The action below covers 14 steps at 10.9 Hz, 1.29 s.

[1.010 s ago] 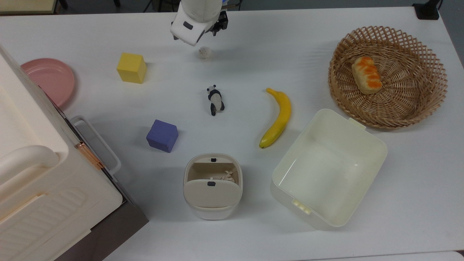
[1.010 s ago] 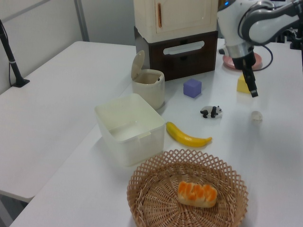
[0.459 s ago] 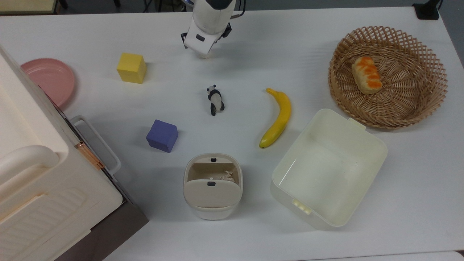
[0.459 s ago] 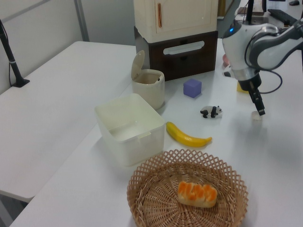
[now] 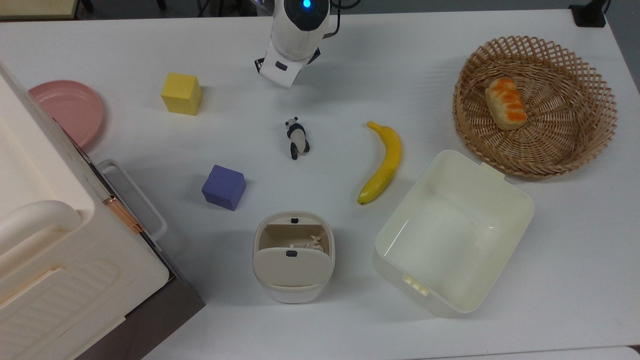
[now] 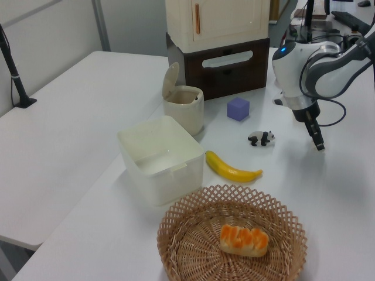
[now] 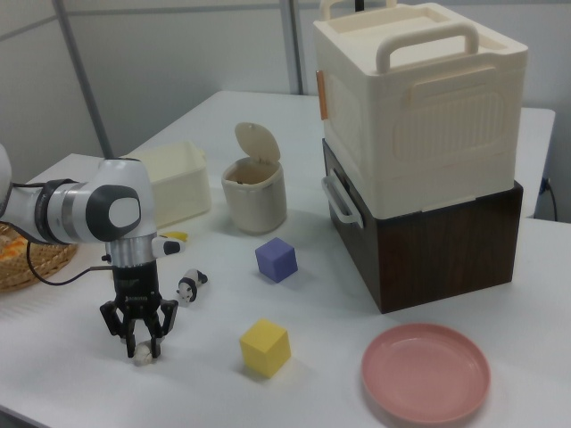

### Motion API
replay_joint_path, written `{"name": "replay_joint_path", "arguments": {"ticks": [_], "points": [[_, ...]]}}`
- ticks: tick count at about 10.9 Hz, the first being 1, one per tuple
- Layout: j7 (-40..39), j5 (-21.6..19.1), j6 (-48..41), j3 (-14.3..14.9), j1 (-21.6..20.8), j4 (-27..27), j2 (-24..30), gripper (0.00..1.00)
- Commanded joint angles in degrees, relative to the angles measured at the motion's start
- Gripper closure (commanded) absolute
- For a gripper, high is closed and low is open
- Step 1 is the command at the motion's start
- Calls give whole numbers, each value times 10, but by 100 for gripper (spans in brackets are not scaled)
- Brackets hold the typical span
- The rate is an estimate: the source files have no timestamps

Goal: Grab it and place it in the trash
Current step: 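Lower the gripper onto the paper ball and close on it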

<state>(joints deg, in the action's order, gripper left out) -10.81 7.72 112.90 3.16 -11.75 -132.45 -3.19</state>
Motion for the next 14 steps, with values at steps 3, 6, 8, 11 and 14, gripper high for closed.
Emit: {"name": "replay_joint_path", "arguments": {"ticks": [3,6,8,11,14], "points": [[-7,9,-8,4,-12,3,15,74],[-8,5,-73,5,-9,73,22,80],[-8,0,-110,5,-5,142,21,80],[-7,-9,-115,8,-1,248,2,80],[0,-47,-109,9,5,365,-61,80]]}}
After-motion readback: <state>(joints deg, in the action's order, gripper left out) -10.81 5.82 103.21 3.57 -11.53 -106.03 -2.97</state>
